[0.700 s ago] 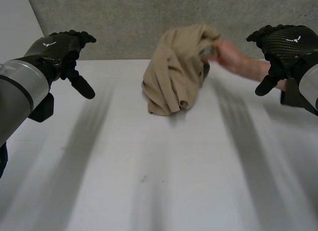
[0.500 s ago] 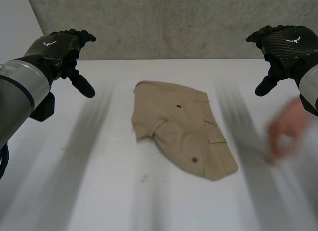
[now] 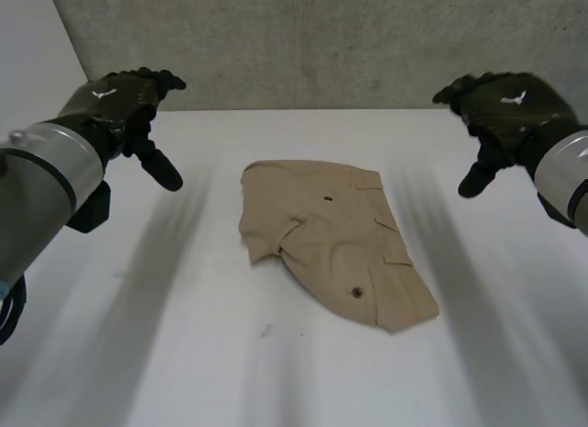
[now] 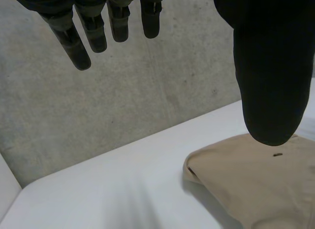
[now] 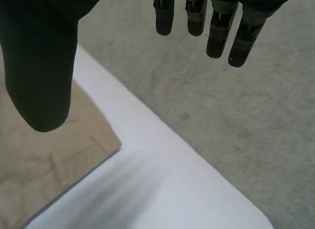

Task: Fold the shorts.

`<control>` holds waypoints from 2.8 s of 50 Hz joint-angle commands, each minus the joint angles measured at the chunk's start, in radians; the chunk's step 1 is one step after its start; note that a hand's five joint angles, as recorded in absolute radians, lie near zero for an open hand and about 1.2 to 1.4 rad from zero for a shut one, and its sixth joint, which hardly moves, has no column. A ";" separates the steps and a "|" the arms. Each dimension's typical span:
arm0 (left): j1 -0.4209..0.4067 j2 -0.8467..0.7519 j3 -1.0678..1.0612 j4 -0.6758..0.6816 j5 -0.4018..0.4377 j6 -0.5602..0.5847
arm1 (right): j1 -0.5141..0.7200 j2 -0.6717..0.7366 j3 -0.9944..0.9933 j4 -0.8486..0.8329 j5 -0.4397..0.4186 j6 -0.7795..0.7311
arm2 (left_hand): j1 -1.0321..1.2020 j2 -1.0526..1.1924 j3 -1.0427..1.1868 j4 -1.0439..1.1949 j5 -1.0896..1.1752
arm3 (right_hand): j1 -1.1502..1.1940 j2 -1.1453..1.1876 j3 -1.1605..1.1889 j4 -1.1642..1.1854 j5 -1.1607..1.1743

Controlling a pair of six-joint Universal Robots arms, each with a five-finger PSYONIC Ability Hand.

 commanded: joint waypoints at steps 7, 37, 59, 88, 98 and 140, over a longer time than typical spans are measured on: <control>-0.123 -0.233 -0.034 0.192 -0.005 -0.008 | 0.026 0.035 0.174 0.153 -0.097 -0.377 | 0.045 0.045 0.046 0.014 0.003 | 0.039 0.007 -0.041 -0.063 -0.167; -0.206 -0.640 0.168 0.373 -0.057 0.013 | 0.029 0.281 0.454 -0.457 -0.105 -0.190 | 1.118 1.118 1.119 1.087 1.075 | 1.260 1.228 1.180 1.158 1.055; -0.266 -0.022 0.092 0.057 0.018 -0.022 | 0.032 -0.271 0.069 0.001 -0.097 0.005 | 1.219 1.219 1.220 1.188 1.177 | 1.260 1.228 1.180 1.158 1.055; -0.003 -0.669 0.388 0.032 0.074 -0.249 | 0.200 0.472 -0.263 -0.233 0.147 0.079 | 0.186 0.186 0.187 0.155 0.144 | 0.703 0.671 0.623 0.601 0.498; -0.057 -0.453 0.217 0.089 -0.043 -0.151 | 0.222 0.418 -0.186 -0.287 0.178 0.086 | 0.018 0.018 0.019 -0.012 -0.024 | 0.039 0.007 -0.041 -0.063 -0.167; -0.396 -0.364 -0.109 0.244 -0.301 -0.077 | 0.161 0.493 -0.039 -0.349 0.130 -0.127 | 1.086 1.086 1.086 1.055 1.043 | 1.259 1.227 1.179 1.157 1.054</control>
